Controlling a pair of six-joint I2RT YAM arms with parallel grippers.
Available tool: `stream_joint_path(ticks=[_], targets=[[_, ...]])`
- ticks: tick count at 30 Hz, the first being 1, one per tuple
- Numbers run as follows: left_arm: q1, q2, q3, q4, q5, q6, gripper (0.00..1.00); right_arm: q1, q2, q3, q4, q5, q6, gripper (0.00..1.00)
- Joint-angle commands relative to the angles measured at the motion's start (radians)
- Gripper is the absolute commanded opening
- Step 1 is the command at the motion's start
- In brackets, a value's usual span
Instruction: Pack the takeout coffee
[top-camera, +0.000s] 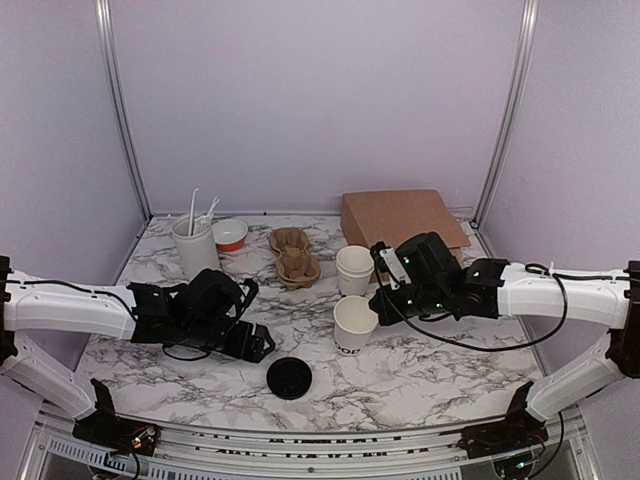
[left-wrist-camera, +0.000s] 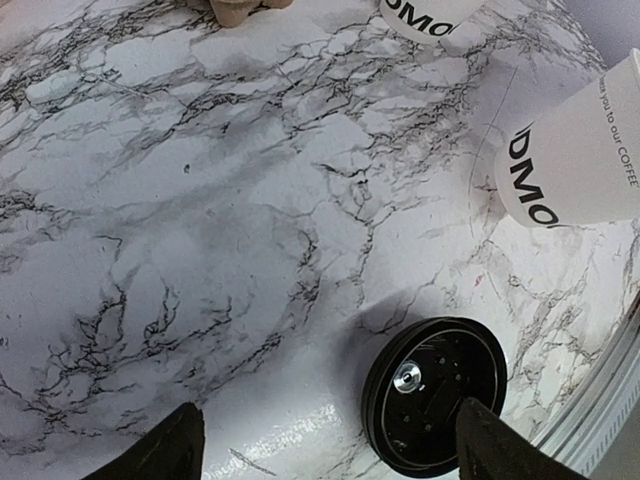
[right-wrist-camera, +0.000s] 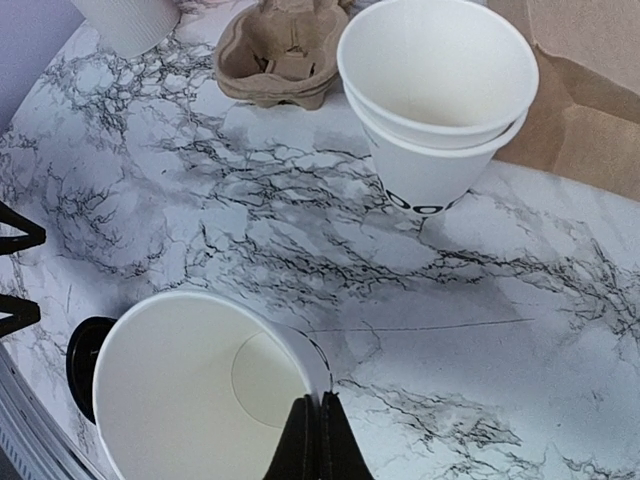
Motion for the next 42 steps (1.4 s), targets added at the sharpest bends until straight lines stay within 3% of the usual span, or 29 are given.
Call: stream_joint_path(ticks=[1,6,12,16,30,42], targets=[[-0.024,0.036,0.013,0.017,0.016,-0.013,0.85,0.018,0.017,0.021,0.025,0.039,0.014,0.02],[-0.049,0.064,0.024,0.017,0.017,-0.013,0.79,0.023,0.031,0.027,0.019,0.042,0.016,0.07],[-0.064,0.085,0.027,0.018,0.022,-0.015,0.70,0.024,0.012,0.024,0.006,0.048,0.029,0.23],[-0.072,0.098,0.034,0.015,0.026,-0.012,0.62,0.023,-0.015,0.032,-0.016,0.071,0.032,0.28],[-0.095,0.181,0.076,0.005,0.023,0.005,0.54,0.024,-0.083,0.046,-0.037,0.113,0.038,0.35],[-0.119,0.258,0.119,-0.029,-0.017,0.012,0.36,0.024,-0.089,0.038,-0.032,0.120,0.034,0.36]])
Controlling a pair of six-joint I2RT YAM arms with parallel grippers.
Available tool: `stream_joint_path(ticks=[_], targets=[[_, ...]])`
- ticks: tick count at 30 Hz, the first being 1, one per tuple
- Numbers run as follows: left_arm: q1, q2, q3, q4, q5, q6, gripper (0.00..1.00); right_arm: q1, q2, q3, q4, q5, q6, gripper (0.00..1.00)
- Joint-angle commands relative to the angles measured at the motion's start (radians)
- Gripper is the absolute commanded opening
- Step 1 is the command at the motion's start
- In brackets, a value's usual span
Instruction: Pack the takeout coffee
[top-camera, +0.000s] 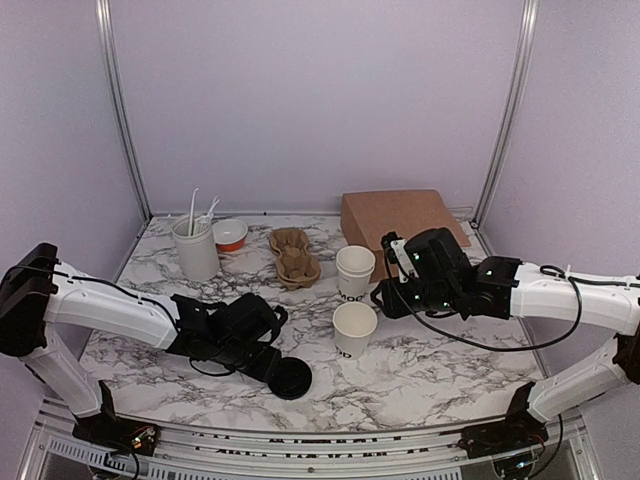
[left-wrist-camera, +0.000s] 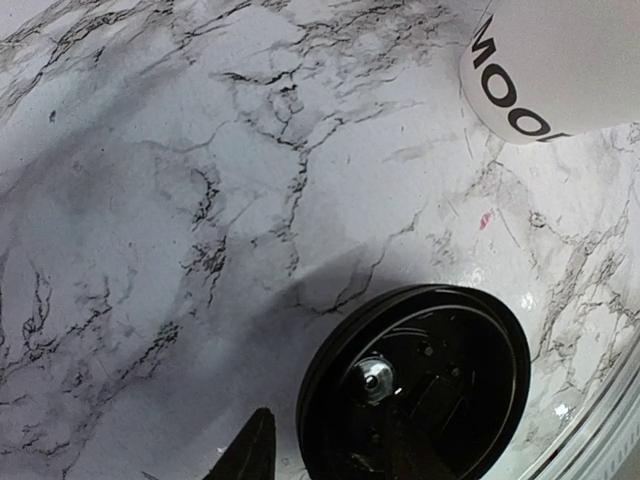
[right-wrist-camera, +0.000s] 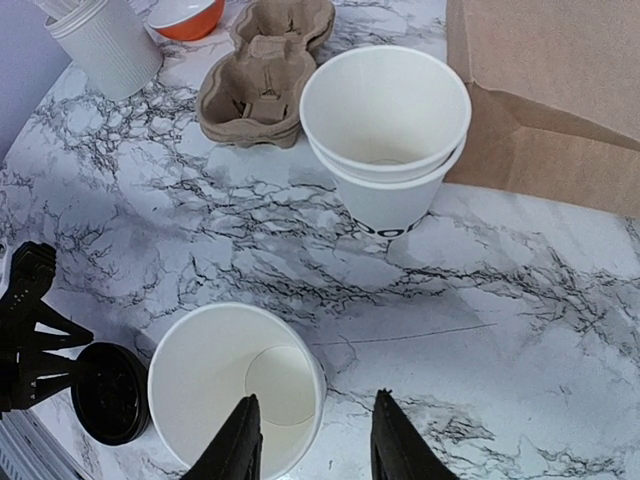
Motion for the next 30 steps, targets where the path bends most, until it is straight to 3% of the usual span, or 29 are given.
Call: stream_joint_path(ticks=[1,13,21,30], targets=[[-0.010,0.023,0.036,-0.039,-0.039,0.007,0.35,0.008,-0.025,0.032,-0.003,0.018,0.007,0.36],[-0.018,0.033,0.067,-0.097,-0.098,0.026,0.19,0.008,-0.030,0.034,0.003,0.023,0.002,0.36],[-0.030,0.043,0.092,-0.127,-0.090,0.046,0.27,0.008,-0.035,0.032,-0.001,0.027,0.001,0.36],[-0.036,0.087,0.112,-0.149,-0.117,0.047,0.27,0.008,-0.033,0.043,-0.004,0.025,-0.007,0.36]])
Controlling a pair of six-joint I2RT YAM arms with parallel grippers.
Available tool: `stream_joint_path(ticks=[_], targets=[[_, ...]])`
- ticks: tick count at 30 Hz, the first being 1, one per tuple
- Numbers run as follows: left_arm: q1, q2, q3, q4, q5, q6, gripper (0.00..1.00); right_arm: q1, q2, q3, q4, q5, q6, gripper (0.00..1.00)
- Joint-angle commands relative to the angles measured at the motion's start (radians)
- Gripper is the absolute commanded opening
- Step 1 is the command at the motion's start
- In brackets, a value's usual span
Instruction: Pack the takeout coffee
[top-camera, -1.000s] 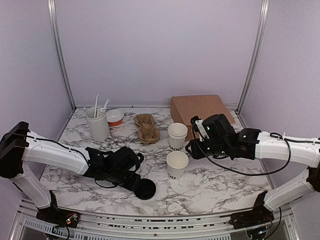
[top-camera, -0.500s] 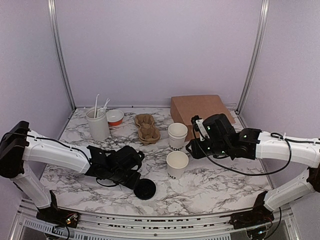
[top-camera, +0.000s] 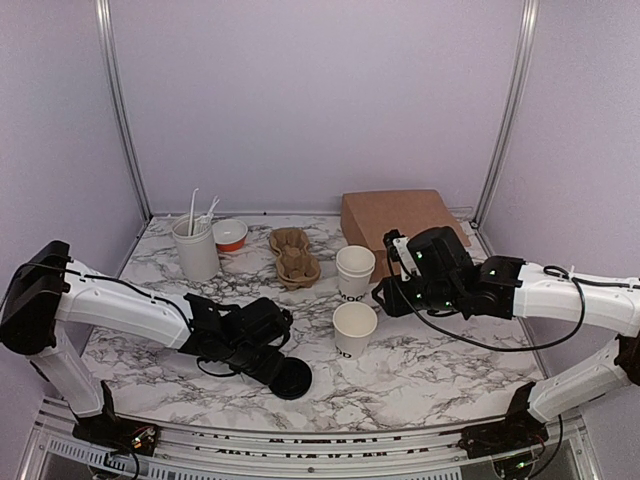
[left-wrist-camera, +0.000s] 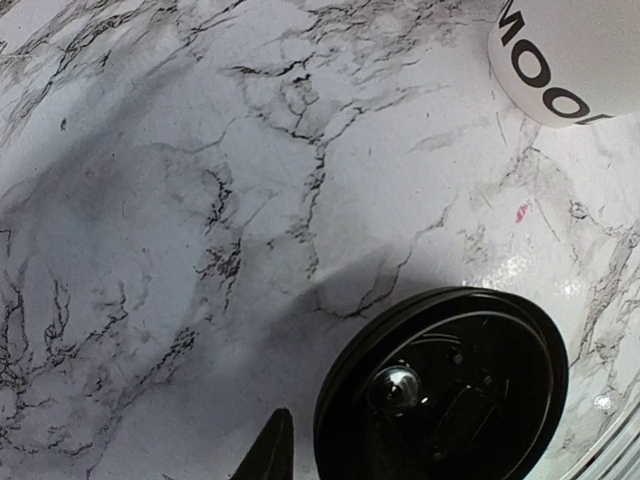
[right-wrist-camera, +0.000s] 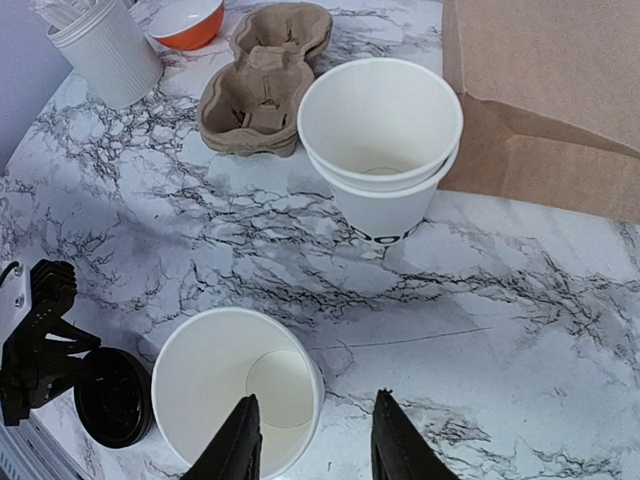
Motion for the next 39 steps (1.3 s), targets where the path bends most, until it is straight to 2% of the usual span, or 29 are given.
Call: stream_joint_path(ticks=[1,7,16,29,39], targets=[[-0.006,0.021,0.036,-0.049,-0.039,0.010,0.26,0.008,-0.019,0.043,-0.006,0.014,-0.007,0.36],[-0.005,0.014,0.052,-0.080,-0.094,0.006,0.17,0.008,-0.025,0.037,-0.005,0.019,-0.009,0.36],[0.026,-0.004,0.061,-0.113,-0.157,0.011,0.10,0.008,-0.021,0.035,0.001,0.016,-0.014,0.36],[0.036,-0.026,0.072,-0.106,-0.065,0.011,0.17,0.008,-0.035,0.017,0.000,0.021,-0.008,0.36],[0.036,-0.006,0.058,-0.106,-0.071,-0.002,0.21,0.008,-0.036,0.010,0.004,0.021,-0.011,0.36]])
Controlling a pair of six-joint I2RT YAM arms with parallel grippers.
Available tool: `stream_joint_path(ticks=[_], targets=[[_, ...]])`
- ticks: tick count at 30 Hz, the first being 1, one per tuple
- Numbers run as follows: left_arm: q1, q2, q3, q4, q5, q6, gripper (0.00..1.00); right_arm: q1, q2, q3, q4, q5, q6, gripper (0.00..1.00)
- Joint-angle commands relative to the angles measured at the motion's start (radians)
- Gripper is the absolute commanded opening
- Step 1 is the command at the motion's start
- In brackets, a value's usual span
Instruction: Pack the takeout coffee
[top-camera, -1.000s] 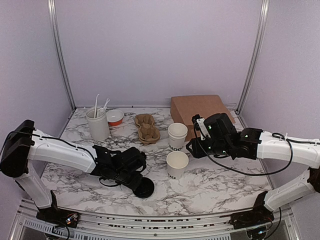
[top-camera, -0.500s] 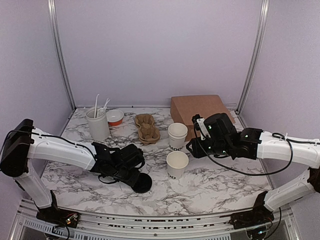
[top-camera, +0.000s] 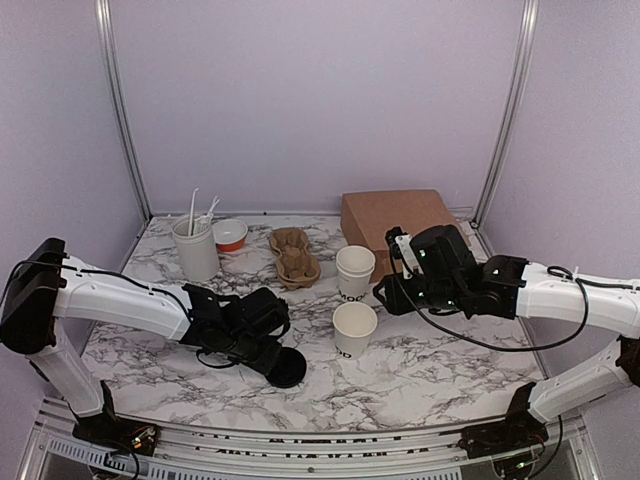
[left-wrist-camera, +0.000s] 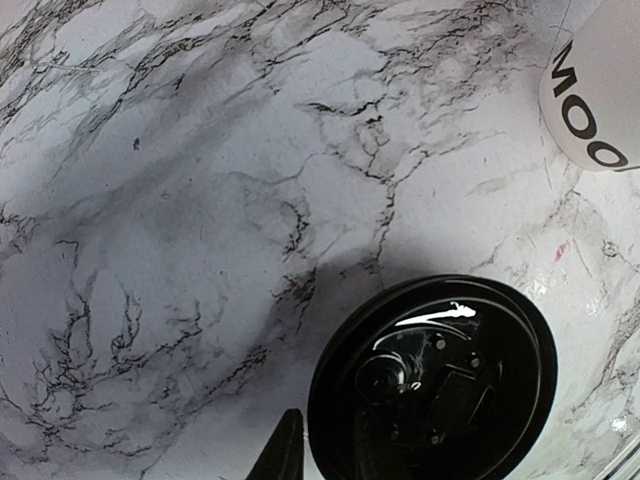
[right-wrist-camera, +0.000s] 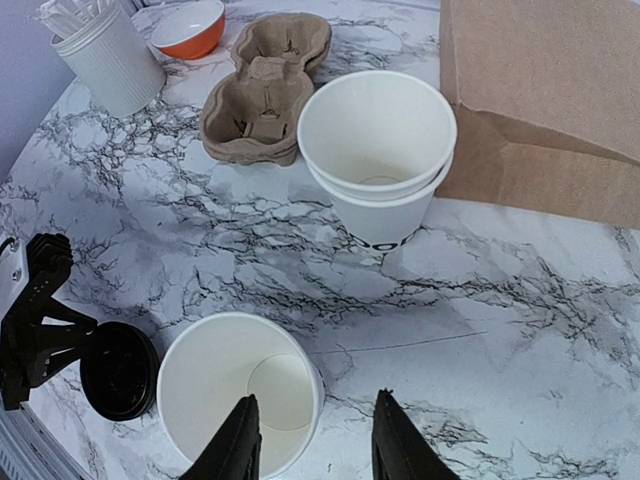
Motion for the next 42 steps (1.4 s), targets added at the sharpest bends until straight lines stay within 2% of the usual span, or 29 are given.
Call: stream_joint_path(ticks=[1,21,34,42], targets=[[0.002,-0.003,0.009,-0.028,0.002,-0.006,0.21,0.008,-0.020,0.009,0.005,0.012,-0.004,0.36],[0.002,0.036,0.009,-0.035,-0.017,0.004,0.20,0.008,-0.017,0.015,0.007,0.014,-0.002,0.39],[0.003,0.045,0.023,-0.043,-0.055,0.010,0.06,0.008,-0.028,0.019,-0.004,0.022,-0.003,0.43],[0.039,0.020,0.047,-0.070,-0.100,0.033,0.02,0.007,-0.032,0.027,-0.014,0.024,-0.005,0.44]])
